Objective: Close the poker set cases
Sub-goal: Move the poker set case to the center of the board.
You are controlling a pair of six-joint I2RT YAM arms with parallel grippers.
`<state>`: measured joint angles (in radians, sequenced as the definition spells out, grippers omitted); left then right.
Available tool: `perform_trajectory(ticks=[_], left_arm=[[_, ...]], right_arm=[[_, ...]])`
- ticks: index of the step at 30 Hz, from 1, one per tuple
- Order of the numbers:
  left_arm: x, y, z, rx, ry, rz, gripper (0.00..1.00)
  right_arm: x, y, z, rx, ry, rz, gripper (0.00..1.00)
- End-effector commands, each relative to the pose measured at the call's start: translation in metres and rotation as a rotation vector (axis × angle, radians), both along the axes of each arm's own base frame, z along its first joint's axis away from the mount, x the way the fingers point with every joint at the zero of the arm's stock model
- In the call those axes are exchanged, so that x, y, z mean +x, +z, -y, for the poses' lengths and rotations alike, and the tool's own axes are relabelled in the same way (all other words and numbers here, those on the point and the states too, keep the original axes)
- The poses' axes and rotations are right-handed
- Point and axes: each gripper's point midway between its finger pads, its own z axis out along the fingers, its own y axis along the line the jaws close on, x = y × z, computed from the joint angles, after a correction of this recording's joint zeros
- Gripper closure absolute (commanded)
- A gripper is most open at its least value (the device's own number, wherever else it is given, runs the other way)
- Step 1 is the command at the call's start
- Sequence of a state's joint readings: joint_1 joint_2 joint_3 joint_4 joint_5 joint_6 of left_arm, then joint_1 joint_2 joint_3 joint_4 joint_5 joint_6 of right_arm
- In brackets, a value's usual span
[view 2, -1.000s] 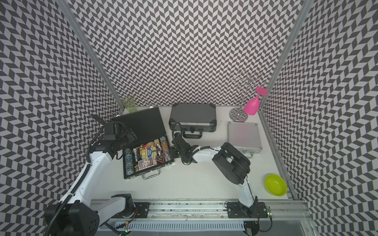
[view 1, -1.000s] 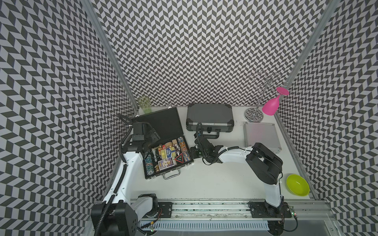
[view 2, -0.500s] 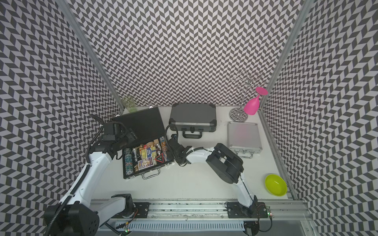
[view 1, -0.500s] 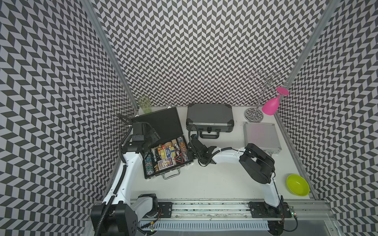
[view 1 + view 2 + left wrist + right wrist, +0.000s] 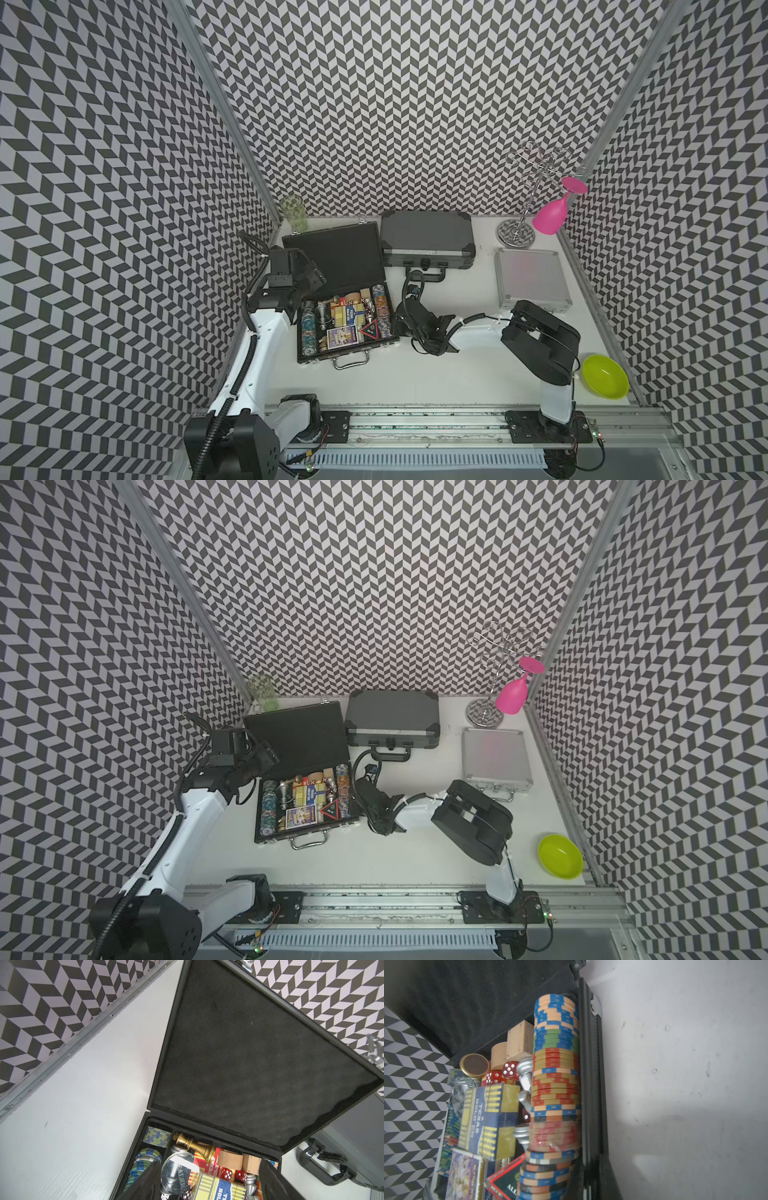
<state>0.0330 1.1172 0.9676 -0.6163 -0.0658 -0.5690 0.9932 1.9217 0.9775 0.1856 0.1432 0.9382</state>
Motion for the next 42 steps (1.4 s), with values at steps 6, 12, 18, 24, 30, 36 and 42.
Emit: perform_trajectory(ticks=[6,12,18,24,30,36,42], left_arm=[[0.0,0.016,0.003,-0.008,-0.008,0.037,0.23],[0.001,0.017,0.007,-0.013,-0.015,0.04,0.23],[0.002,0.013,0.016,0.0,-0.038,0.029,0.23],[0.0,-0.026,0.04,0.044,-0.11,-0.078,0.23],[-0.004,-0.054,0.047,0.031,-0.135,-0.126,0.24],[-0.004,-0.068,0.069,0.032,-0.198,-0.159,0.24],[-0.003,-0.075,0.088,0.028,-0.25,-0.171,0.24]], right_arm=[[-0.044,-0.059,0.093,-0.225,-0.166,-0.201,0.94],[-0.053,-0.068,0.128,-0.225,-0.265,-0.229,0.94],[-0.052,-0.07,0.165,-0.222,-0.339,-0.244,0.94],[-0.045,-0.063,0.201,-0.219,-0.374,-0.243,0.93],[-0.046,-0.055,0.235,-0.258,-0.377,-0.235,0.93],[-0.057,-0.055,0.267,-0.259,-0.415,-0.234,0.93],[-0.056,-0.056,0.266,-0.273,-0.383,-0.251,0.9]])
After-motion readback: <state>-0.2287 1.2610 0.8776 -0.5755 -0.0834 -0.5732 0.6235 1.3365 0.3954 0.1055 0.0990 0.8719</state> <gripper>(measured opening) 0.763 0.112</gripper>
